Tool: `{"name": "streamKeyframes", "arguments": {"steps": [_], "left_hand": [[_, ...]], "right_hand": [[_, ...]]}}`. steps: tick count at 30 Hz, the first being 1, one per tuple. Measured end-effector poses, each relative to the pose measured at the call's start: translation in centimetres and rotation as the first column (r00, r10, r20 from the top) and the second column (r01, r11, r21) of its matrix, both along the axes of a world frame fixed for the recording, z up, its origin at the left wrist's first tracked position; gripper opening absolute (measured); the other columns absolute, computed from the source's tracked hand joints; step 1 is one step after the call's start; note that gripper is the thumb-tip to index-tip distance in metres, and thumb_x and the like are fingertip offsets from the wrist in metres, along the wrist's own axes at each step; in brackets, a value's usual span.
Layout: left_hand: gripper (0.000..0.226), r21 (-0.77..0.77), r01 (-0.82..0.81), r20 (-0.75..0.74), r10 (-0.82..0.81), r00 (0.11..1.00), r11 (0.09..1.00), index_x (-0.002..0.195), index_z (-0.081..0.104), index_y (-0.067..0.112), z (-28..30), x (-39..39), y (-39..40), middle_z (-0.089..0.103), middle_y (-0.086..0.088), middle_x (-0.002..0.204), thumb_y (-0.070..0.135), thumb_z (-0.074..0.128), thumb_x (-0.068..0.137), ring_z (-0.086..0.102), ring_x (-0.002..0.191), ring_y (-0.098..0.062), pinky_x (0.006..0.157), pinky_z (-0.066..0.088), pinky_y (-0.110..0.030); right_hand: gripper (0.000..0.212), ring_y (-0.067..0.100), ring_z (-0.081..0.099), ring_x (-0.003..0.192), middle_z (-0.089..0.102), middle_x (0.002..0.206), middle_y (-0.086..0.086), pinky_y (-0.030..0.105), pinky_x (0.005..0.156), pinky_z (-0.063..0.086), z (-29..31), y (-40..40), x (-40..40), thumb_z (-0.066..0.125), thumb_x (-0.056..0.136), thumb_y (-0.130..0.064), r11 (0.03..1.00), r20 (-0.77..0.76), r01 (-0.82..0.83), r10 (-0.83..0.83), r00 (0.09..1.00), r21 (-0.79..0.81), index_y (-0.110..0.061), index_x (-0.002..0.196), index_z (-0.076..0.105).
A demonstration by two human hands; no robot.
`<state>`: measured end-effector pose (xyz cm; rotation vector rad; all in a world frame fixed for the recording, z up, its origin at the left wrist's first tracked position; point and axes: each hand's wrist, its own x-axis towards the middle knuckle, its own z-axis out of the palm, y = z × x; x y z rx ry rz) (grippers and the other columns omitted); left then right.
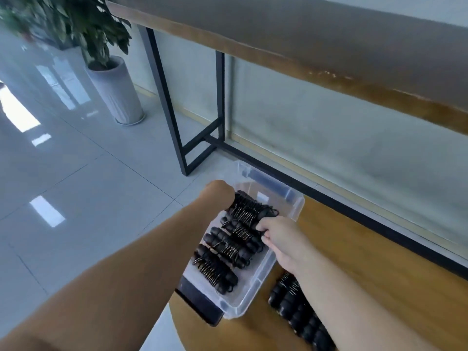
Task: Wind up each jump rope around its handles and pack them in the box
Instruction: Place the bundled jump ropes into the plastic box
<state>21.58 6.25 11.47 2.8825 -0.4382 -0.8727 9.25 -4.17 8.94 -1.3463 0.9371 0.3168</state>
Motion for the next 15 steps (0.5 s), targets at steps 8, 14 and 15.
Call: {"name": "streamKeyframes", "arguments": {"steps": [8, 14, 15], "left_hand": [[0.033, 0.060, 0.272, -0.167, -0.259, 0.951, 0.960, 0.121, 0.061, -0.006, -4.9, 2.3, -1.5, 0.060, -0.015, 0.105, -0.003, 0.036, 0.098, 0.056, 0.103, -0.029, 0.088, 0.046, -0.034], [0.034, 0.067, 0.252, -0.242, -0.229, 0.943, 0.965, 0.118, 0.061, -0.013, -8.0, 3.5, -1.1, 0.060, -0.024, 0.127, -0.007, 0.034, 0.097, 0.055, 0.120, -0.035, 0.097, 0.045, -0.036], [0.034, 0.084, 0.291, -0.237, -0.264, 0.935, 0.953, 0.118, 0.060, -0.012, -8.5, 3.6, -1.1, 0.058, -0.023, 0.128, -0.005, 0.034, 0.098, 0.055, 0.120, -0.035, 0.096, 0.045, -0.036]], "right_hand": [[0.035, 0.026, 0.045, 0.095, 0.043, 0.109, 0.016, 0.038, 0.102, 0.048, -2.8, 3.1, 4.3, 0.055, 0.089, 0.009, 0.962, -0.335, 0.272, -0.252, 0.908, 0.014, -0.002, 0.122, 0.050], [0.016, 0.024, 0.045, 0.091, 0.038, 0.078, 0.010, 0.043, 0.107, 0.044, -4.4, 3.4, 5.8, 0.054, 0.091, 0.005, 0.940, -0.395, 0.341, -0.325, 0.859, -0.031, 0.000, 0.106, 0.052], [0.014, 0.025, 0.050, 0.101, 0.038, 0.076, 0.010, 0.045, 0.108, 0.043, -4.6, 3.3, 6.0, 0.054, 0.091, 0.005, 0.935, -0.395, 0.354, -0.338, 0.854, -0.034, -0.001, 0.103, 0.051]]}}
